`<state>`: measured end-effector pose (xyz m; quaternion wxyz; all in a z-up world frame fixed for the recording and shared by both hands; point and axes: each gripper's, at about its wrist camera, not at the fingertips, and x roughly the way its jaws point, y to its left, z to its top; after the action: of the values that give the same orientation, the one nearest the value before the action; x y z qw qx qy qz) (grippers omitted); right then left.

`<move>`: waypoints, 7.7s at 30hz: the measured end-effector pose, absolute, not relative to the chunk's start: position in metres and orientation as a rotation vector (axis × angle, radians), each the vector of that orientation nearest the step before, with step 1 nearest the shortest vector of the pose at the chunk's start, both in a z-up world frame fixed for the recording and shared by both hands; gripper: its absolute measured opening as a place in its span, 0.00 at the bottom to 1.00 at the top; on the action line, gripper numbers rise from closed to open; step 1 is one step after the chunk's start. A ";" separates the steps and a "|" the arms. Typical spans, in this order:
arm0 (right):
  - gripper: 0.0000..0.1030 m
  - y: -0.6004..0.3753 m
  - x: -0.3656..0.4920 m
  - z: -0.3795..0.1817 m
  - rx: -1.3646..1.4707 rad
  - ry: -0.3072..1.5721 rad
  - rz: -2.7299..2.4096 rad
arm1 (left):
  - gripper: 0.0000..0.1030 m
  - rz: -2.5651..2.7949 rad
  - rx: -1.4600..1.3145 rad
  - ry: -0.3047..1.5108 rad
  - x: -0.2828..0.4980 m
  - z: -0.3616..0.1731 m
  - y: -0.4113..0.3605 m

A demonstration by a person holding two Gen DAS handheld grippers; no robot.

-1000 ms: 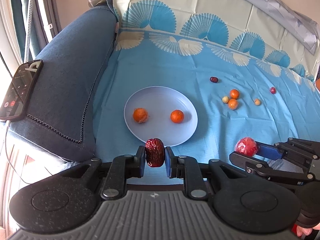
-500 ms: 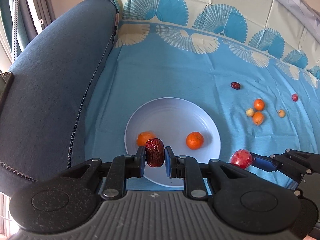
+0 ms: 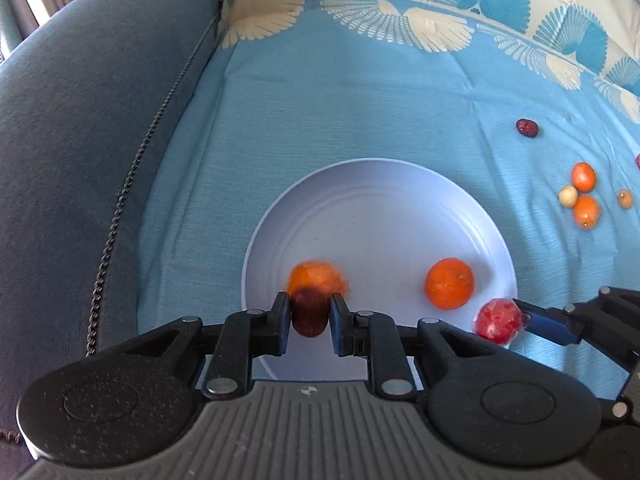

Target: Organize fruits

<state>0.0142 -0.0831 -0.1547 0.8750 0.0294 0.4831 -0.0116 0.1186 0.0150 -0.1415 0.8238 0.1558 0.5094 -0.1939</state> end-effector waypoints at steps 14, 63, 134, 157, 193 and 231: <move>0.94 -0.080 -0.036 -0.090 0.068 0.937 -0.064 | 1.00 -0.402 0.317 0.935 0.046 -0.065 0.048; 0.99 -0.046 -0.177 -0.007 0.016 0.704 -0.152 | 1.00 -0.403 0.271 0.824 -0.076 0.005 0.093; 0.28 -0.248 -0.168 -0.022 0.322 0.538 -0.393 | 0.36 -0.505 0.299 0.967 -0.034 -0.006 -0.036; 0.29 -0.059 -0.202 0.003 0.112 0.659 -0.133 | 0.36 -0.460 0.169 0.937 -0.087 0.009 0.101; 0.29 -0.088 -0.019 -0.110 0.104 0.904 -0.113 | 0.36 -0.388 0.283 1.112 0.091 -0.104 0.030; 0.99 -0.067 -0.127 -0.035 0.153 0.798 -0.183 | 1.00 -0.327 0.306 1.054 -0.016 -0.031 0.066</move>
<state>-0.1273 -0.0675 -0.0350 0.9145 0.0745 0.3876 -0.0887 -0.0163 0.0658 -0.0314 0.8406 0.1450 0.4985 -0.1546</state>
